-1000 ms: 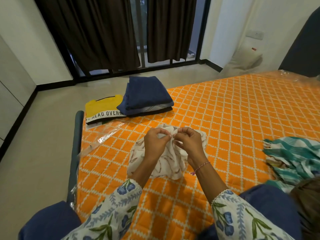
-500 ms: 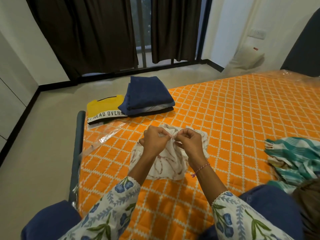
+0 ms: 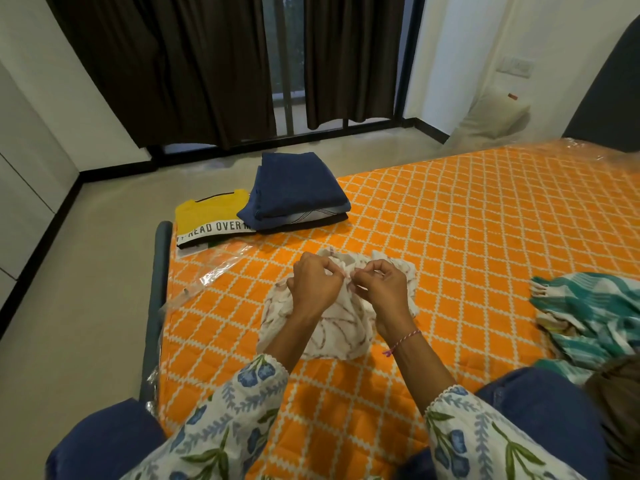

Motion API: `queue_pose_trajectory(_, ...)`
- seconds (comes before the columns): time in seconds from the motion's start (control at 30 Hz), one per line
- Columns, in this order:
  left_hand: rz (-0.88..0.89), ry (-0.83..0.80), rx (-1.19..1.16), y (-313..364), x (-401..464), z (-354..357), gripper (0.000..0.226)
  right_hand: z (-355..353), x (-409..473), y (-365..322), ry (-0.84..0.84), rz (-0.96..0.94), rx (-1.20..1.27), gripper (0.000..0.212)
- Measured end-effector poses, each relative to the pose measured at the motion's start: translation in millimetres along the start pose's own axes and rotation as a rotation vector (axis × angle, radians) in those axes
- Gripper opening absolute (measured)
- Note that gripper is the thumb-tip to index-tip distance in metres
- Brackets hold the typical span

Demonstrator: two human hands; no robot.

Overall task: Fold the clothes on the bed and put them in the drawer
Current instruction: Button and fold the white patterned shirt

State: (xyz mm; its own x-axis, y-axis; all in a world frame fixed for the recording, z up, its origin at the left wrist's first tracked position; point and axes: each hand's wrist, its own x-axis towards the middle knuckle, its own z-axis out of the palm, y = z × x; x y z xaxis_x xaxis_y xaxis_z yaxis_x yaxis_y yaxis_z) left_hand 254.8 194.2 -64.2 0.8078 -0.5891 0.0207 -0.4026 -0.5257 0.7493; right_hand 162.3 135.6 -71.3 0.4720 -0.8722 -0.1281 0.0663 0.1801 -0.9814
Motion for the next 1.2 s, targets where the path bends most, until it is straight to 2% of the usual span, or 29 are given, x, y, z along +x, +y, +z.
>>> queue_pose_trajectory(0.13, -0.088, -0.138, -0.316, 2, -5, -8, 0.011, -5, 3, 1, -0.042, 0.194, 0.198, 0.032)
queue_pose_trajectory(0.27, -0.113, -0.146, -0.344, 4, -8, -10, 0.017, -6, 2, 1, -0.053, 0.222, 0.233, 0.030)
queue_pose_trajectory(0.43, -0.070, -0.097, -0.200, 5, -6, -9, 0.021, -6, 0, 2, -0.042, 0.174, 0.180, 0.031)
queue_pose_trajectory(0.6, 0.022, -0.012, 0.024, 4, -6, 0, 0.018, -7, -3, -2, -0.056, 0.079, 0.022, 0.025)
queue_pose_trajectory(0.67, 0.021, 0.033, 0.144, 4, -5, 2, 0.017, -7, -2, -6, -0.081, 0.043, -0.046, 0.022)
queue_pose_trajectory(0.77, 0.024, 0.010, 0.231, 5, -7, 1, 0.015, -12, 2, -9, -0.153, 0.026, -0.122, 0.025)
queue_pose_trajectory(1.0, 0.069, -0.095, -0.154, -4, -10, -2, 0.014, -15, 4, 2, -0.132, -0.014, -0.194, 0.029)
queue_pose_trajectory(1.1, 0.019, -0.159, -0.329, -11, -7, 2, 0.021, -9, 4, 6, -0.054, -0.165, -0.376, 0.029)
queue_pose_trajectory(1.2, -0.083, -0.150, -0.475, -14, -8, 7, 0.024, 2, 4, 9, 0.033, -0.366, -0.598, 0.026)
